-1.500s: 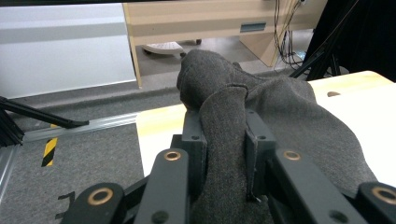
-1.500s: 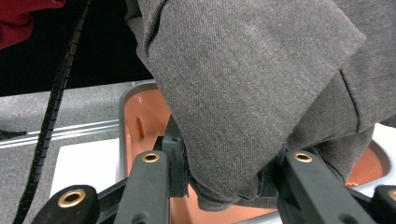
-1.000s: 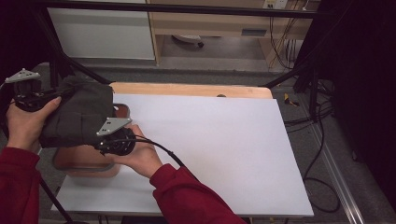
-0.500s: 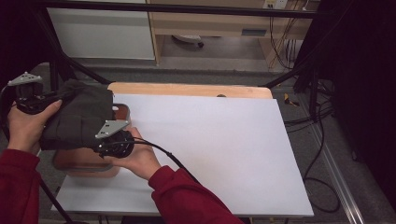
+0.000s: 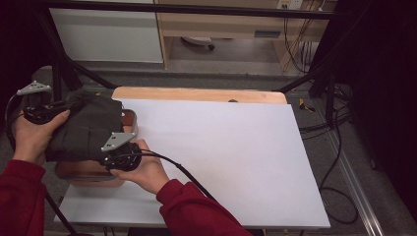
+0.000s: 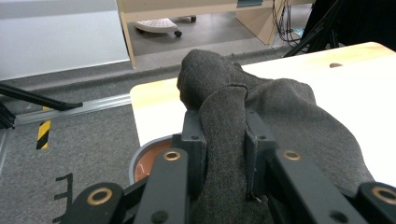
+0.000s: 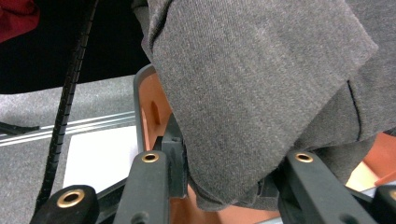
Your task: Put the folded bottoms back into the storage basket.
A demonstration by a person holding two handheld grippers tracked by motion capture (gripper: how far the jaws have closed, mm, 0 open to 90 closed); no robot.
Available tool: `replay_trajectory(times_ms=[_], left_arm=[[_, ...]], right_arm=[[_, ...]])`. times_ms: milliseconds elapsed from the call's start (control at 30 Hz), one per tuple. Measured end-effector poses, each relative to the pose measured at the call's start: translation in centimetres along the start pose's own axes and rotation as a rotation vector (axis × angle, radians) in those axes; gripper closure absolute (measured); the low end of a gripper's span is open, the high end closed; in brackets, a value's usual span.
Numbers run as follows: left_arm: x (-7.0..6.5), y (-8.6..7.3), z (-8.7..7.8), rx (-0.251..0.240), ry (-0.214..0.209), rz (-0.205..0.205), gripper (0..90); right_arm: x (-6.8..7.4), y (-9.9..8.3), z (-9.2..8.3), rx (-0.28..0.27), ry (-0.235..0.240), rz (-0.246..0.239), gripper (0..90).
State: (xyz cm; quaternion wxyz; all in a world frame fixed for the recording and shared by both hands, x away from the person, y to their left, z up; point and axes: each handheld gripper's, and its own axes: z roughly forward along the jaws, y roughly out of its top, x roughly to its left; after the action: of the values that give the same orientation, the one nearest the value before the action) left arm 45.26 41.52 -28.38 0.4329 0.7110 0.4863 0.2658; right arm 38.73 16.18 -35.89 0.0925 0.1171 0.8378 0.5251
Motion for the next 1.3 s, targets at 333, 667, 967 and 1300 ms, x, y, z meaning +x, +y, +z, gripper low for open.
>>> replay_trajectory(times_ms=[333, 667, 967, 1300], left_arm=[[0.2, -0.7, 0.4, 0.029, -0.008, 0.009, 73.8], [0.6, -1.1, 1.4, 0.04, -0.012, 0.009, 73.7], [0.9, -0.9, 2.5, 0.048, -0.025, 0.022, 73.6], [1.1, -1.5, 3.0, 0.061, -0.026, 0.014, 73.4]], right_arm=[[0.3, -0.6, 0.5, 0.008, 0.01, 0.016, 64.5], [0.2, -1.0, 1.1, 0.021, 0.007, 0.034, 64.3], [-0.4, -1.0, 1.5, 0.025, -0.004, 0.062, 64.2], [-0.4, -1.0, 1.6, 0.05, -0.007, 0.068, 64.0]])
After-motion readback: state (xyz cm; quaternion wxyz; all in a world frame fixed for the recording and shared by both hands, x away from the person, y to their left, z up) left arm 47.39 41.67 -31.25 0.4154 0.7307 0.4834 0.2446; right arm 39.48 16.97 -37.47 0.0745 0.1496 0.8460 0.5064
